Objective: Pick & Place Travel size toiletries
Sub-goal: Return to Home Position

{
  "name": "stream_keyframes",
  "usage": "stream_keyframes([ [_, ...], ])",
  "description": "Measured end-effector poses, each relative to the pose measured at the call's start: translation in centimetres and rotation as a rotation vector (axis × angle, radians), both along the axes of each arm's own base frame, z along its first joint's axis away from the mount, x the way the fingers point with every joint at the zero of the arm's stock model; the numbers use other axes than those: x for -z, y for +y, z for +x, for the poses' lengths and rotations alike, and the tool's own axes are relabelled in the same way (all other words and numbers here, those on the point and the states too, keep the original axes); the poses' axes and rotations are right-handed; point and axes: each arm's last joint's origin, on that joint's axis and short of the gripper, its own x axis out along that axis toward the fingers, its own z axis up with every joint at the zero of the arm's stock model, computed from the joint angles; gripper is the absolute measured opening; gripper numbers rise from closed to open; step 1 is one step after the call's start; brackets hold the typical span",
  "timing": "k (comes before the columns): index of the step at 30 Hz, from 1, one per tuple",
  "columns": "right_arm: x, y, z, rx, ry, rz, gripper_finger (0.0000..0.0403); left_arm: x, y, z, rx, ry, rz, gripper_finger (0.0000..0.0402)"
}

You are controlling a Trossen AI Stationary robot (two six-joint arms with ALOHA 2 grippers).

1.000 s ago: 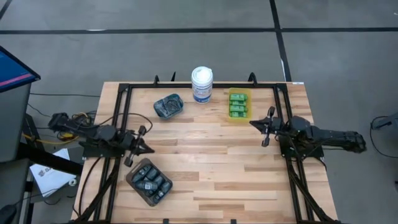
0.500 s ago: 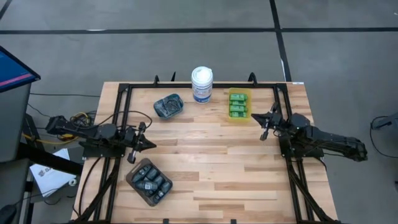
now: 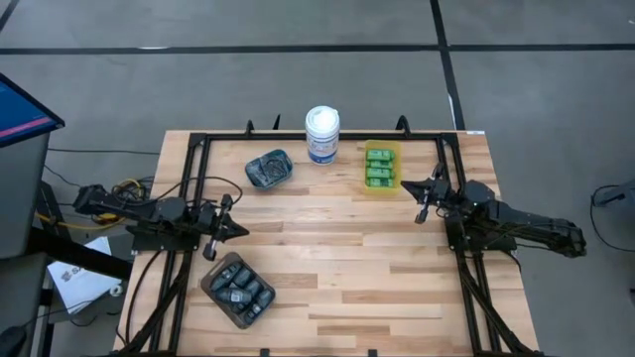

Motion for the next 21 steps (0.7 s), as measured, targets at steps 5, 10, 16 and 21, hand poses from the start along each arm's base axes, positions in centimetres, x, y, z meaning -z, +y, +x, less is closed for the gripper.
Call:
stream_keyframes([
  [5,0.0,0.0,0.0,-0.001,0.0,0.0,0.0,-0.7,0.5,-0.4,-0.036,-0.083,-0.016,0.0007],
  [10,0.0,0.0,0.0,-0.001,0.0,0.0,0.0,-1.5,0.9,-0.7,-0.073,-0.173,-0.031,0.0004],
  [16,0.0,0.0,0.0,-0.001,-0.002,-0.001,0.0,-1.6,1.0,-0.7,-0.084,-0.187,-0.033,0.0003],
  [21,0.0,0.0,0.0,-0.001,-0.003,-0.001,0.0,-1.6,1.0,-0.7,-0.084,-0.186,-0.033,0.0003],
])
